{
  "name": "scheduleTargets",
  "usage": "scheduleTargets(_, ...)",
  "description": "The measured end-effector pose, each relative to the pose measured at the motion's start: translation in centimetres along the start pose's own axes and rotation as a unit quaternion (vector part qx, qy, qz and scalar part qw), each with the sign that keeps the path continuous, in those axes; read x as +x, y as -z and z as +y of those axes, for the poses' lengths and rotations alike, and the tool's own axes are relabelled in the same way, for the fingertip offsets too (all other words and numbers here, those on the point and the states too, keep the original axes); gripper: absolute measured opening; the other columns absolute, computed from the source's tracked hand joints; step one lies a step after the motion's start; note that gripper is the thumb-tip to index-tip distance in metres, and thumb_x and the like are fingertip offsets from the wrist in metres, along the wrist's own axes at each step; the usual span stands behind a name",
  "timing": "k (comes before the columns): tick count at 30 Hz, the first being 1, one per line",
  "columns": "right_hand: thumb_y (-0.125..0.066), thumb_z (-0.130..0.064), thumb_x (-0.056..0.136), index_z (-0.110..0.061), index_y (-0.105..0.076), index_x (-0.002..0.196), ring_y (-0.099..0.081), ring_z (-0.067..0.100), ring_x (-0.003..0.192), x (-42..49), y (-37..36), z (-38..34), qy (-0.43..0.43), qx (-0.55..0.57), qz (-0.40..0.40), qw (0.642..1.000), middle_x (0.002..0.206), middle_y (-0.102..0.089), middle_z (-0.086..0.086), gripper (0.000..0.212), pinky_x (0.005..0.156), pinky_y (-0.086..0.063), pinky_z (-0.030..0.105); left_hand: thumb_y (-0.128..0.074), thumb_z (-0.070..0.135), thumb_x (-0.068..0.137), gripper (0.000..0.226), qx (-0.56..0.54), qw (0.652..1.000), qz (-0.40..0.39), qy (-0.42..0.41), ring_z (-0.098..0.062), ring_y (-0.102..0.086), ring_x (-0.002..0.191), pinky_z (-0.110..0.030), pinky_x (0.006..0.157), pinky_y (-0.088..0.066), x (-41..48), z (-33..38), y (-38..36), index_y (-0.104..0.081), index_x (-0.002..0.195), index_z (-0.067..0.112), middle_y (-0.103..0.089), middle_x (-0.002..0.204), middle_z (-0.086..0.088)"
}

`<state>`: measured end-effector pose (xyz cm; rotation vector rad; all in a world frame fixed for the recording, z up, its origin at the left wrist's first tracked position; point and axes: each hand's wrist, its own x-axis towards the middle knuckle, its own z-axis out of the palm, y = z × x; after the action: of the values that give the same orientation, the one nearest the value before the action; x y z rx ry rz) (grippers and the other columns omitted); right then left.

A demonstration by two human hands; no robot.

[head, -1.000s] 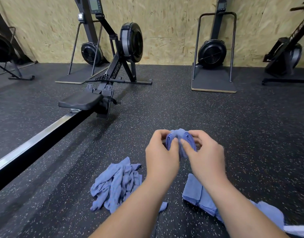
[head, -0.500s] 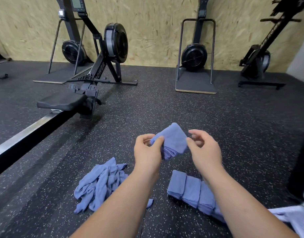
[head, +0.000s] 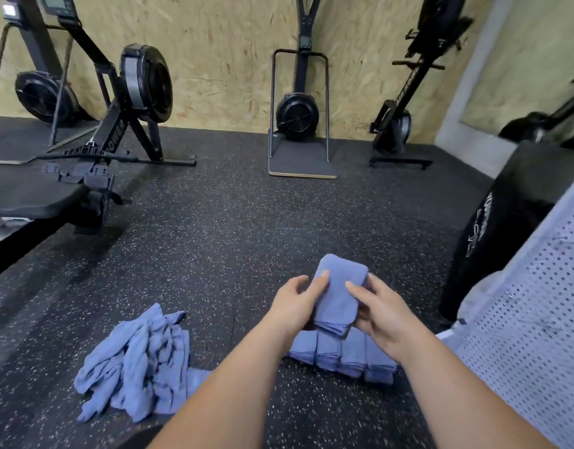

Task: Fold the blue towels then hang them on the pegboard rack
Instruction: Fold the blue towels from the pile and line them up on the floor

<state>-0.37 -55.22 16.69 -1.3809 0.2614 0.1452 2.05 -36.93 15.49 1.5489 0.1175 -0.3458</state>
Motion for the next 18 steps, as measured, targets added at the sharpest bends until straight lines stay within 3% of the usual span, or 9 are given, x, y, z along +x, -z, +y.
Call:
scheduleTargets(4,-0.067,-0.016,0.103,-0.023,-0.061,0.14,-0.073,0.019,0.118,-2.1,1.7,0.9,-0.014,-0.071,-0.027,0.997,0.128,-0.076,0.0,0.038,0.092,-0.062,0.041,-0.062,0.063,0.098,0.054,0.124,0.991,-0.022,-0.036,-0.023,-0.075,0.096,-0.041,0.087,-0.059,-0.6,-2.0,-2.2,-0.075,0.099,0.011,-0.079,0.101,-0.003)
scheduleTargets(6,-0.066,-0.019,0.104,-0.024,-0.062,0.137,-0.076,0.016,0.111,-2.5,2.1,1.3,-0.023,-0.087,-0.013,0.996,0.121,-0.078,-0.003,0.034,0.079,-0.063,0.034,-0.063,0.054,0.101,0.043,0.117,0.992,0.0,-0.041,-0.02,-0.072,0.09,-0.04,0.086,-0.058,-0.7,-3.0,-3.3,-0.074,0.097,0.013,-0.078,0.096,-0.001)
scheduleTargets(7,-0.066,-0.021,0.104,-0.024,-0.062,0.136,-0.077,0.015,0.107,-2.4,2.2,1.6,-0.028,-0.092,-0.003,0.995,0.118,-0.079,-0.003,0.032,0.076,-0.063,0.035,-0.065,0.052,0.101,0.038,0.113,0.993,0.018,-0.043,-0.018,-0.07,0.088,-0.039,0.084,-0.057,-0.6,-3.5,-3.7,-0.073,0.096,0.015,-0.077,0.093,0.002)
scheduleTargets(10,-0.066,-0.028,0.105,-0.027,-0.059,0.136,-0.078,0.02,0.104,-1.2,2.6,3.2,-0.048,-0.115,0.008,0.992,0.114,-0.081,-0.001,0.031,0.087,-0.064,0.049,-0.067,0.051,0.099,0.034,0.095,0.993,0.058,-0.033,-0.013,-0.064,0.08,-0.03,0.068,-0.05,0.4,-4.6,-4.4,-0.068,0.093,0.018,-0.072,0.086,0.007)
scheduleTargets(12,-0.065,-0.028,0.106,-0.025,-0.056,0.138,-0.078,0.021,0.102,0.3,2.9,4.7,-0.055,-0.133,0.02,0.989,0.113,-0.08,0.001,0.033,0.079,-0.064,0.04,-0.066,0.054,0.099,0.036,0.109,0.992,0.065,-0.01,-0.013,-0.065,0.088,-0.027,0.07,-0.045,1.5,-5.3,-4.6,-0.068,0.108,0.019,-0.072,0.1,0.005)
scheduleTargets(15,-0.067,-0.037,0.104,-0.021,-0.056,0.142,-0.073,0.016,0.105,3.2,4.0,7.4,-0.057,-0.195,0.065,0.977,0.122,-0.075,-0.004,0.043,0.086,-0.058,0.033,-0.067,0.047,0.099,0.049,0.142,0.988,0.04,0.038,-0.015,-0.063,0.105,-0.028,0.083,-0.044,4.0,-7.4,-4.7,-0.05,0.142,0.03,-0.067,0.126,0.001)
scheduleTargets(18,-0.067,-0.047,0.1,-0.024,-0.054,0.146,-0.062,0.019,0.113,6.0,5.8,11.0,-0.09,-0.257,0.122,0.954,0.135,-0.062,-0.002,0.054,0.091,-0.051,0.033,-0.066,0.033,0.099,0.069,0.144,0.986,-0.03,0.077,-0.021,-0.066,0.103,-0.033,0.085,-0.053,5.9,-10.3,-5.0,-0.031,0.156,0.047,-0.069,0.125,-0.005)
